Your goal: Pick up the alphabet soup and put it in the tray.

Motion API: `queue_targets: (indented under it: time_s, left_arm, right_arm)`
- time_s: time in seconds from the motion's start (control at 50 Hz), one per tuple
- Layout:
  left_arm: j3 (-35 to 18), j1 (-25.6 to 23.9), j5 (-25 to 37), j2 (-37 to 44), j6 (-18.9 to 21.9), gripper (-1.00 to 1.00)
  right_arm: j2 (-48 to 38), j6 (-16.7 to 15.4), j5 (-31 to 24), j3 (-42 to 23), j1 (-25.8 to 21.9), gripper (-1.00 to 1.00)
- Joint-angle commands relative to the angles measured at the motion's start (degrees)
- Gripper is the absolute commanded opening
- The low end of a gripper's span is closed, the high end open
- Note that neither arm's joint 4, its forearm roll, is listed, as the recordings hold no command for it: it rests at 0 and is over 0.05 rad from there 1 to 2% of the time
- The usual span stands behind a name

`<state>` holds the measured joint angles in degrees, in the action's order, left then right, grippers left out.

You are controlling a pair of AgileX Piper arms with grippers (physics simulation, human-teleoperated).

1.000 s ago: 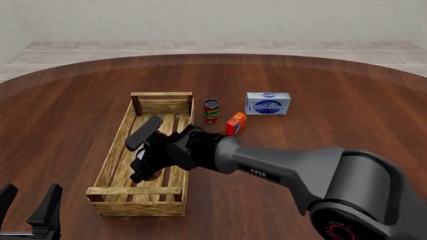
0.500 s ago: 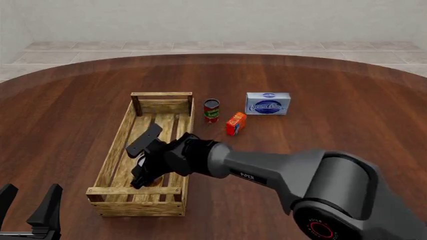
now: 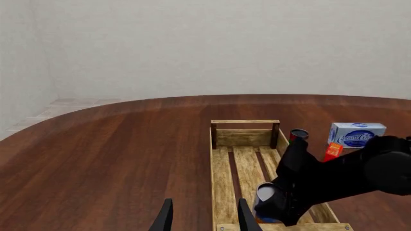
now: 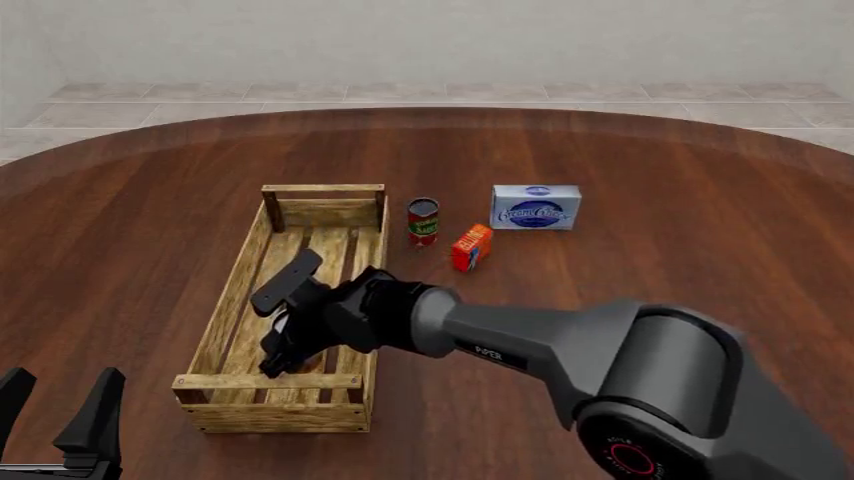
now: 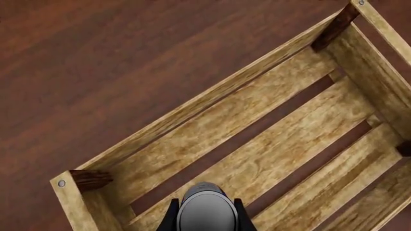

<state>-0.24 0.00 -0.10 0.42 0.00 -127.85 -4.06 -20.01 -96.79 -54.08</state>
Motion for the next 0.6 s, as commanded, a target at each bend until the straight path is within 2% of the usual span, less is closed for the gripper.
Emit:
queue_targets:
  time_s: [0.02, 0.18, 0.2, 0.6]
  left_arm:
    - [0.0, 0.0, 0.0, 0.0, 0.0, 1.00]
    - [0.0, 0.0, 0.0, 0.0, 0.0, 1.00]
    - [0.0, 0.0, 0.0, 0.0, 0.0, 1.00]
    - [0.0, 0.0, 0.0, 0.0, 0.0, 1.00]
  right_arm:
    - [-2.4, 0.9, 0.3, -0.3, 1.1, -1.00]
    - [-2.1, 0.7, 0.1, -0.1, 1.4, -1.00]
    - [-2.1, 0.6, 0.1, -0.2, 1.4, 1.00]
    - [-0.3, -0.1, -0.3, 0.6, 1.7, 1.00]
